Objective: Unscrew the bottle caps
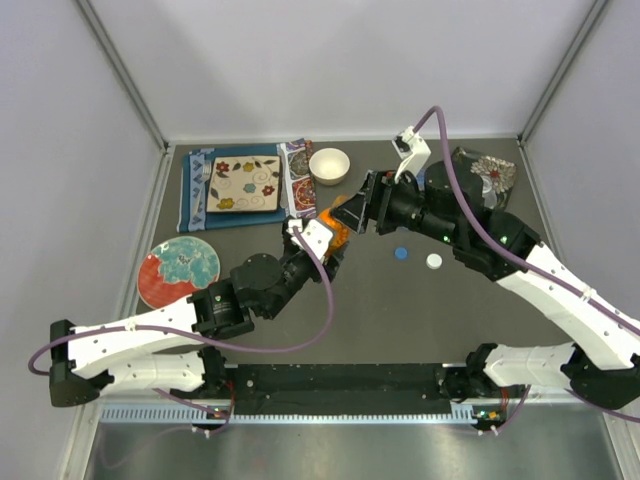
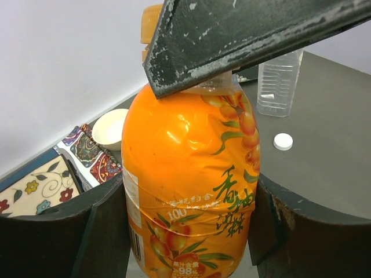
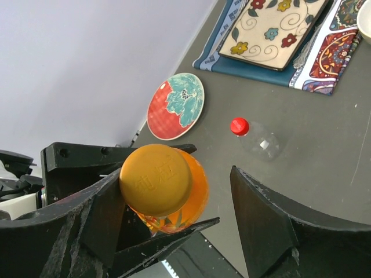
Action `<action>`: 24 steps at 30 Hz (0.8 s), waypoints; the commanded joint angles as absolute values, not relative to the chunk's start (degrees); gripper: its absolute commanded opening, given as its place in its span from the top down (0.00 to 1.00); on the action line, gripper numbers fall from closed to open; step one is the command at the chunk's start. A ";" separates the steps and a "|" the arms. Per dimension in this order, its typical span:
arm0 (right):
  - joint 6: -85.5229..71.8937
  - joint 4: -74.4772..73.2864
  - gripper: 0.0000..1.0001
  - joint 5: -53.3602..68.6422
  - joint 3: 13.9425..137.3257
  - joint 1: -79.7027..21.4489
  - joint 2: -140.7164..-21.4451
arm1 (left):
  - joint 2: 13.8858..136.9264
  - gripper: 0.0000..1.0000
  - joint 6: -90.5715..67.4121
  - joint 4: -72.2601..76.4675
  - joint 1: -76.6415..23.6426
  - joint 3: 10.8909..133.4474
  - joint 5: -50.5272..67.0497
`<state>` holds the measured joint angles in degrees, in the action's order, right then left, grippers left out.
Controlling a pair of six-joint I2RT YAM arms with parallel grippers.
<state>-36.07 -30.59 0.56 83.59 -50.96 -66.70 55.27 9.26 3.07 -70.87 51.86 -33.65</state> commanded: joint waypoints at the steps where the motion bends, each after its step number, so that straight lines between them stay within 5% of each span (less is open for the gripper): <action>1: -35.77 -27.60 0.29 -1.05 84.46 -51.33 -64.95 | 53.88 0.65 8.61 6.24 -71.02 51.59 -33.84; 10: -35.42 -27.25 0.25 -0.62 85.96 -51.42 -65.21 | 54.32 0.65 8.26 5.80 -71.02 51.59 -33.66; 24: -34.54 -25.49 0.36 -1.05 84.99 -51.42 -64.07 | 55.63 0.65 7.47 5.45 -71.02 51.86 -32.96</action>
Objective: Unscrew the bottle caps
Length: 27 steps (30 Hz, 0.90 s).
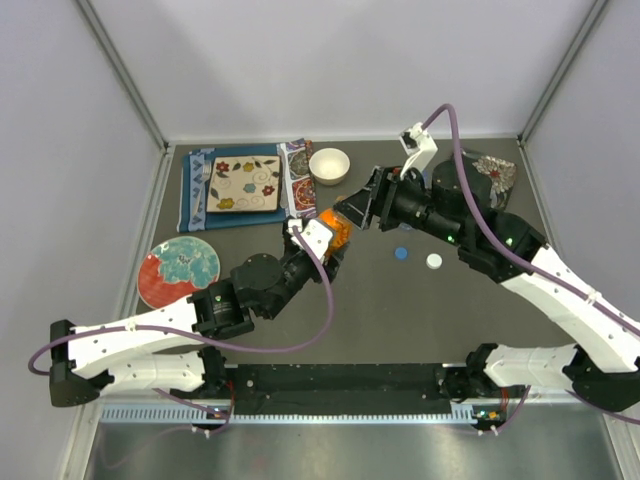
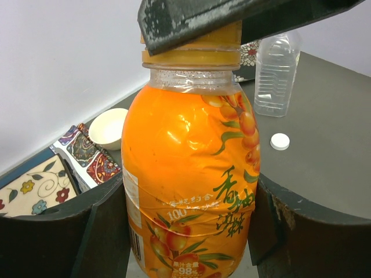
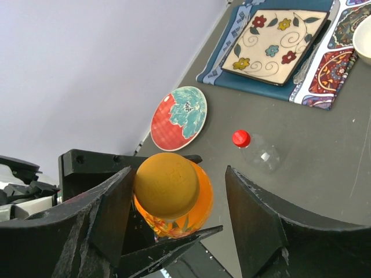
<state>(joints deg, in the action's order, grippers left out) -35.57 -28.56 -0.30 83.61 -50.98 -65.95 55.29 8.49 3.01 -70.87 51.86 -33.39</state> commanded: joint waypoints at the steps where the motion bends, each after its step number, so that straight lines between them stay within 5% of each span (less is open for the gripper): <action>1: -34.54 -25.40 0.37 -1.14 84.82 -51.33 -64.07 | 55.63 0.65 7.47 5.45 -71.02 51.86 -32.87; 13: -34.28 -24.61 0.74 2.19 81.74 -51.33 -63.28 | 55.28 0.65 7.12 5.27 -71.10 52.38 -32.35; 15: -32.53 -24.70 1.00 2.90 81.39 -51.42 -62.67 | 54.50 0.65 6.07 5.27 -71.02 52.56 -30.77; 21: -21.11 -25.13 1.00 12.46 83.58 -51.42 -60.65 | 49.66 0.65 1.69 3.17 -68.04 52.21 -9.88; 27: -8.54 -28.21 1.00 30.29 86.92 -51.33 -59.59 | 48.43 0.62 -12.18 2.55 -53.72 54.84 30.19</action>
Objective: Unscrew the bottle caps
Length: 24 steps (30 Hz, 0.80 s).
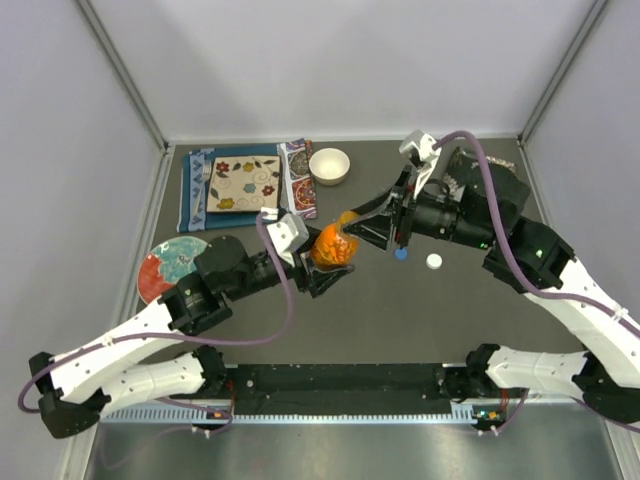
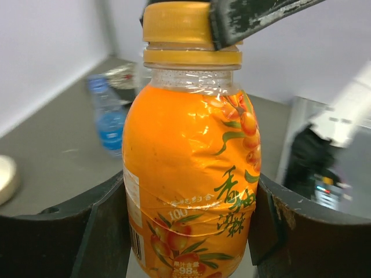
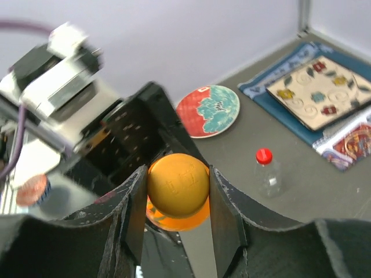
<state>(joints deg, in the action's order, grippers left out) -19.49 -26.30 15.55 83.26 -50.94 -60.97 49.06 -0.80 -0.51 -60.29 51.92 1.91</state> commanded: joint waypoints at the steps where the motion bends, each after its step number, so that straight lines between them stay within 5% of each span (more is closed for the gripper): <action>1: -7.48 -28.13 1.00 35.37 87.01 -51.42 -59.15 | 48.78 0.62 -13.43 3.51 -51.61 55.28 34.32; 9: -3.25 -28.04 1.00 51.31 88.77 -51.24 -58.97 | 52.03 0.61 -25.47 12.47 -48.52 56.34 54.73; 24: -1.67 -28.39 1.00 72.86 89.56 -51.24 -58.36 | 54.93 0.60 -35.51 24.08 -46.67 54.23 64.51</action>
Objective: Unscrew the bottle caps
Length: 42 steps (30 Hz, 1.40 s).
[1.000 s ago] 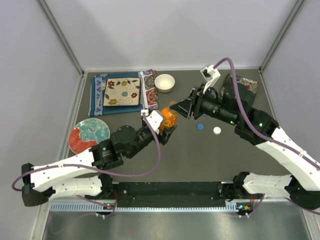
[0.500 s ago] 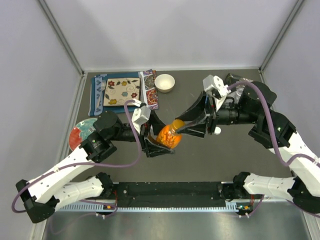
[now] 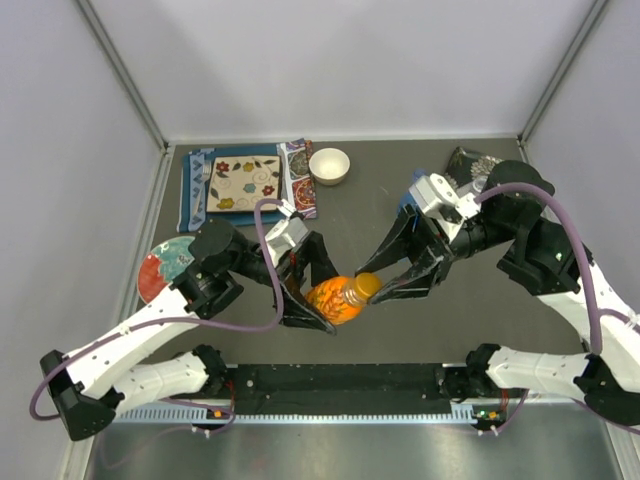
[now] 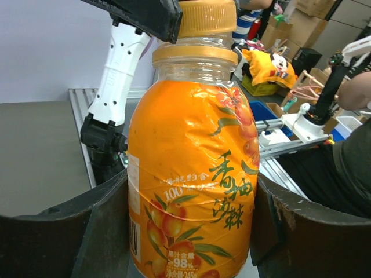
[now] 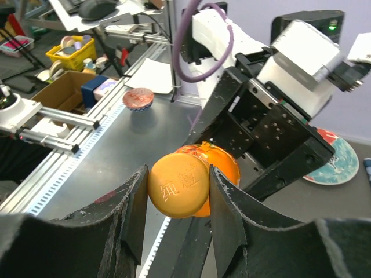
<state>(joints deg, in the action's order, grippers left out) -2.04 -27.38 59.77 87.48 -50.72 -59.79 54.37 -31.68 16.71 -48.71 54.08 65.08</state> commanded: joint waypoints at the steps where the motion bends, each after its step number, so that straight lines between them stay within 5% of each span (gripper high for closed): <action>1: -1.58 -28.30 1.00 72.69 89.56 -51.07 -58.01 | 55.11 0.60 -35.42 23.65 -46.58 54.05 64.60; 11: -0.53 -28.04 1.00 55.48 91.05 -49.04 -53.97 | 54.49 0.60 -27.34 12.84 -45.00 53.53 63.63; 21: -10.62 -27.51 1.00 -22.61 74.47 -48.96 -52.73 | 47.47 0.62 -13.81 -5.00 -44.91 53.62 42.04; 29: -26.62 -24.53 1.00 -25.84 53.36 -48.69 -57.99 | 32.62 0.61 -9.76 -7.38 -45.00 47.11 22.60; 42: -31.82 -11.43 1.00 -19.34 43.59 -48.69 -82.51 | 27.25 0.60 -8.44 -11.95 -45.00 46.06 20.57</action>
<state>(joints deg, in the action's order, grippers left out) -29.32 -17.61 -20.23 43.83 -48.95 -78.13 28.47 -9.65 -11.99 -45.08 46.50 22.61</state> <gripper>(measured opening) 0.410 0.692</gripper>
